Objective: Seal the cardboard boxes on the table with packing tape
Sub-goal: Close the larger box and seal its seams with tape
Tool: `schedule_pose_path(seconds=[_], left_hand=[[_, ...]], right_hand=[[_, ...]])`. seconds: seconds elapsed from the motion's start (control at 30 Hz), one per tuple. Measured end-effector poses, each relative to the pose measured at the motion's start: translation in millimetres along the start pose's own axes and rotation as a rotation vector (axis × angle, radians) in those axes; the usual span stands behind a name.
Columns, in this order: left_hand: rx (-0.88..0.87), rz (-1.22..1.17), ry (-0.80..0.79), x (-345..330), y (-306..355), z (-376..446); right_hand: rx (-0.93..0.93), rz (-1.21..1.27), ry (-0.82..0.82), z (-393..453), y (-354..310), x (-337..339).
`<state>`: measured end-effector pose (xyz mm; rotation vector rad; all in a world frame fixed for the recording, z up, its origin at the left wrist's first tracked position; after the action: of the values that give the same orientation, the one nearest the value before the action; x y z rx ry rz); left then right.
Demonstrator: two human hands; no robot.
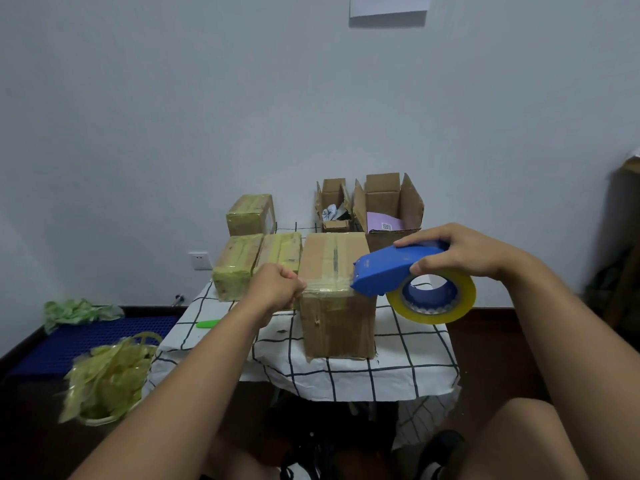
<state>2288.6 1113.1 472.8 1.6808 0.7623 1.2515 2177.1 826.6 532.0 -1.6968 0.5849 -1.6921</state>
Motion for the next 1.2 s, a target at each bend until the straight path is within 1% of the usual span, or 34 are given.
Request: schedule_pose_path(seconds=[0.13,0.33,0.47,0.5,0.53,0.57,0.6,0.67,0.7,0.73,0.77,0.8,0.87,0.97,1.03,1.1,1.2], left_hand=[[0.027,0.005,-0.019,0.3,-1.0,-1.2],[0.162,-0.012,-0.160,1.5,-2.5,-8.7],[0.274,0.062,-0.257,7.0,-7.8,-11.4],[0.282,0.088,-0.258,8.8,-9.9,-10.4],[0.255,0.140,-0.229,10.0,-11.5,-7.3],[0.183,0.211,-0.168,10.3,-10.9,-4.5],[0.056,0.305,-0.086,9.1,-7.6,-2.9],[-0.310,0.545,0.076,-1.4,2.8,-7.9],[-0.485,0.660,0.108,-10.9,7.5,-16.5],[-0.622,0.759,0.097,-21.1,8.2,-24.4],[-0.709,0.842,0.061,-30.8,5.3,-30.0],[-0.751,0.912,0.030,-37.8,-0.8,-31.3],[-0.791,1.004,0.035,-42.5,-11.4,-27.7],[-0.935,1.004,0.128,-41.0,-13.0,-21.2],[-0.983,1.018,0.172,-38.4,-11.1,-17.7],[-0.974,1.029,0.188,-34.8,-12.5,-15.1],[-0.851,1.036,0.187,-32.6,-16.6,-14.3]], right_hand=[[0.000,0.000,-0.009,0.6,1.8,-1.0],[-0.017,0.038,-0.013,-3.7,8.5,-3.6],[-0.022,0.037,-0.016,-7.1,11.4,-5.0],[-0.022,0.048,-0.013,-7.5,12.2,-5.7],[-0.021,0.058,-0.009,-7.9,13.0,-6.4],[-0.020,0.063,-0.008,-8.1,13.9,-7.1],[-0.020,0.065,-0.007,-8.3,14.4,-7.8],[-0.023,0.073,-0.001,-8.8,15.2,-8.2],[-0.025,0.079,0.005,-9.4,15.8,-8.2],[-0.027,0.085,0.012,-10.2,16.5,-8.4],[-0.030,0.089,0.017,-11.0,17.4,-8.8],[-0.032,0.091,0.022,-11.5,18.4,-9.6],[-0.036,0.096,0.033,-13.2,19.4,-11.4],[-0.035,0.097,0.041,-14.7,17.7,-13.5],[-0.029,0.085,0.033,-14.2,13.7,-15.3],[-0.020,0.075,0.025,-12.0,9.5,-19.3],[-0.005,0.070,0.029,-9.2,5.9,-26.8]])
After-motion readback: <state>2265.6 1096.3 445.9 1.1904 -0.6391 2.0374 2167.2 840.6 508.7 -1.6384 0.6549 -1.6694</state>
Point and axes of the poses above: each hand's wrist, its own z-axis towards the middle knuckle, its own x-axis out of the back of the hand, y = z × x, the point moved 4 cm from there along z, towards the middle knuckle, and after that the axes turned 4 degrees about -y, right-handed, at the moved point
